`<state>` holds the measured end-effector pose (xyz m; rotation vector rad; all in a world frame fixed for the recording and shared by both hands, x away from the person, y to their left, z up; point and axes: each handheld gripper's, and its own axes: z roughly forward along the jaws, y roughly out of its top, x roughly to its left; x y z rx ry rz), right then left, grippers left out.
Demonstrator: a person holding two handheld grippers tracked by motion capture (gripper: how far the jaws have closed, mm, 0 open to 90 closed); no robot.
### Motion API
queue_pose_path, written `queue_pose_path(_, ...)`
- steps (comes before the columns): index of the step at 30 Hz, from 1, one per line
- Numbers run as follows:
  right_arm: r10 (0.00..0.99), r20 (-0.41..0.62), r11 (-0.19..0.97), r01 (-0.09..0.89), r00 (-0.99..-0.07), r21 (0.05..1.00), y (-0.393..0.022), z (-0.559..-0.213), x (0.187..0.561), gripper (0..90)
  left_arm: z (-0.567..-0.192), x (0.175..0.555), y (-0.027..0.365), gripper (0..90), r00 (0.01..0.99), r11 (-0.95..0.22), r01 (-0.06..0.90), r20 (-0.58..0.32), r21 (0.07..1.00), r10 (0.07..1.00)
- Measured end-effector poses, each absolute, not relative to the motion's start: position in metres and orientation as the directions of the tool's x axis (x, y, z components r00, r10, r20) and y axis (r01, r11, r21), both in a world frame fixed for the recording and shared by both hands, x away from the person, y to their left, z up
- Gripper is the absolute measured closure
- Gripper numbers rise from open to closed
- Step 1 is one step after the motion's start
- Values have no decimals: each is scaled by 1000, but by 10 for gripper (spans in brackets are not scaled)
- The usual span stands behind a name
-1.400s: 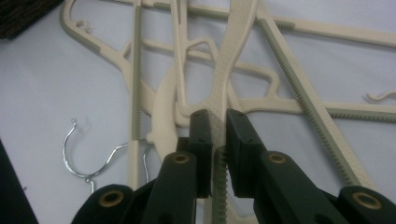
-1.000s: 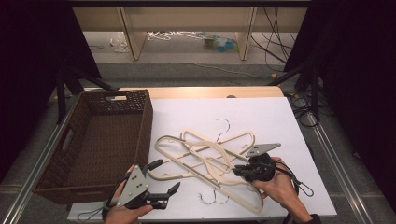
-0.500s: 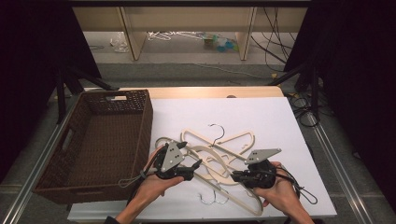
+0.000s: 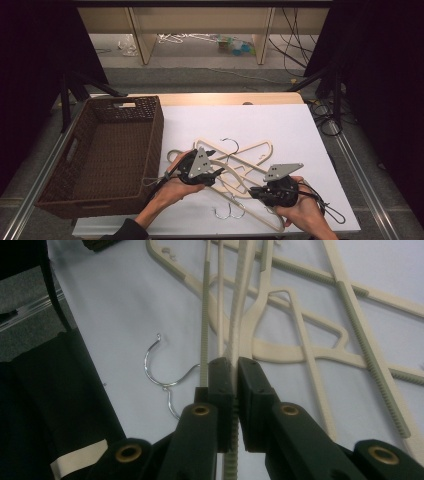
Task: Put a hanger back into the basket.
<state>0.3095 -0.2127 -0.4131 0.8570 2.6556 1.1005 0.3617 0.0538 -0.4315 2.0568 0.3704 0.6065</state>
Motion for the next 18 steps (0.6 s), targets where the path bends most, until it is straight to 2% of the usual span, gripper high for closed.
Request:
queue_pose_path(6, 536, 81, 588, 440, -840, 678, -219, -412, 309, 857, -426, 362, 49, 583, 871, -583, -64, 330, 810, 363)
queue_pose_path(13, 509, 54, 613, 405, -859, 678, -230, -407, 314, 847, -413, 358, 52, 678, 892, -633, -178, 395, 754, 219)
queue_pose_path(16, 502, 39, 605, 382, -864, 699, -235, -405, 316, 817, -408, 355, 52, 711, 896, -635, -202, 402, 745, 188)
queue_pose_path(18, 516, 13, 600, 372, -857, 708, -245, -397, 319, 731, -403, 350, 49, 760, 905, -630, -211, 393, 748, 163)
